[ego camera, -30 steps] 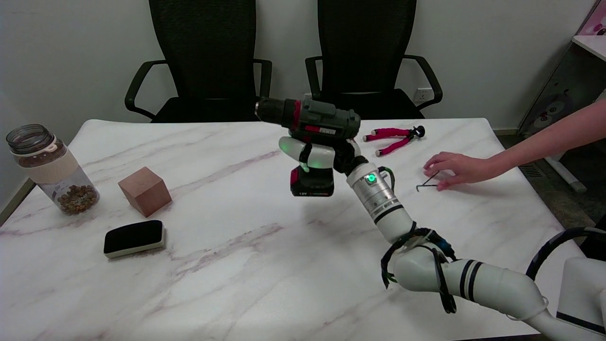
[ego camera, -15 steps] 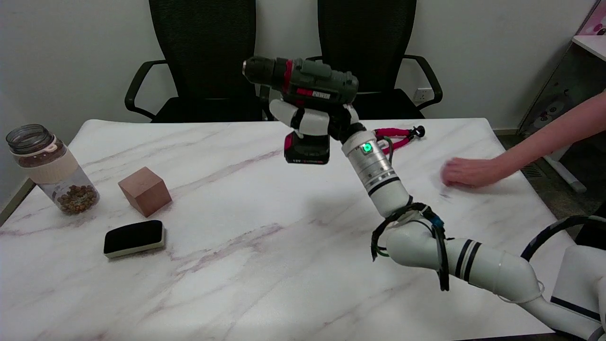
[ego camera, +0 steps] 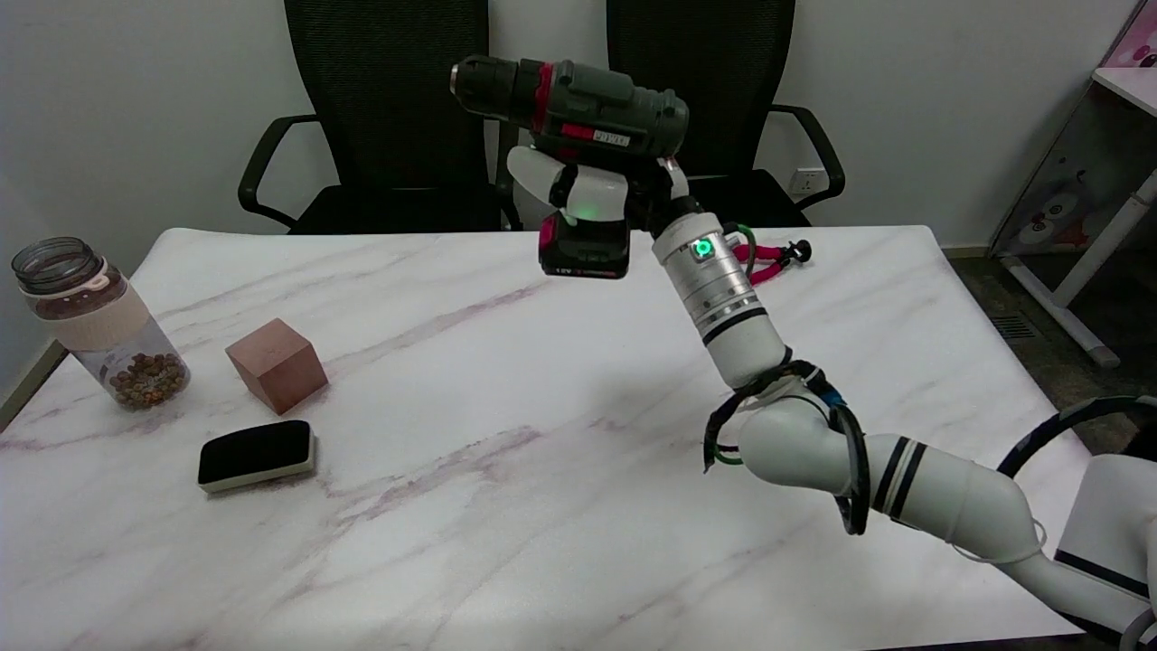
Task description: Pick up the power screwdriver.
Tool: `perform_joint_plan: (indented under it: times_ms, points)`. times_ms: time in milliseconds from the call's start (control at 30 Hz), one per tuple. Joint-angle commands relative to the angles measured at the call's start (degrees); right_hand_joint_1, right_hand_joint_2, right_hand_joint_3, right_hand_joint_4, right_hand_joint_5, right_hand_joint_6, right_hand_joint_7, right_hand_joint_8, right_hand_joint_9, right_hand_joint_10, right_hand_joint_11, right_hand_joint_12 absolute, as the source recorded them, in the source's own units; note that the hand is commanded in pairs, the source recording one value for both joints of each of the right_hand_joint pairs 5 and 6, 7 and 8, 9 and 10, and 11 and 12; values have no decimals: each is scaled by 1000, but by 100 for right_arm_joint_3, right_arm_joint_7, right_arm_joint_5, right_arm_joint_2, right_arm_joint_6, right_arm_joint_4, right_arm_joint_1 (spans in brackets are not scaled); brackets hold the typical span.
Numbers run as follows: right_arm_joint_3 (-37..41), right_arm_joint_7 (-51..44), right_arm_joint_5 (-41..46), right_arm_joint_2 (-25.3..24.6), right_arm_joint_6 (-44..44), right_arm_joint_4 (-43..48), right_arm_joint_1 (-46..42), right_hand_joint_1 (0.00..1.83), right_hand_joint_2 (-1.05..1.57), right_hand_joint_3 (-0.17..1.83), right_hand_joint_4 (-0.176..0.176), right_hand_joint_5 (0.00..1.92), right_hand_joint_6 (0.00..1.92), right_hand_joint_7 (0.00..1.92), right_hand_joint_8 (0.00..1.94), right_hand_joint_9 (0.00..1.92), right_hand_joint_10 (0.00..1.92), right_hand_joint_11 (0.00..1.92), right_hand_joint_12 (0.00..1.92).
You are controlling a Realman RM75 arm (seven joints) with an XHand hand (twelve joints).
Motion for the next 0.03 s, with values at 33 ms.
perform_joint_plan:
  times_ms: [33]
  points:
    - [26, -355, 211, 84, -11, -256, -170, 944, 674, 683, 176, 1380, 1380, 1380, 1380, 1920, 1920, 1920, 1920]
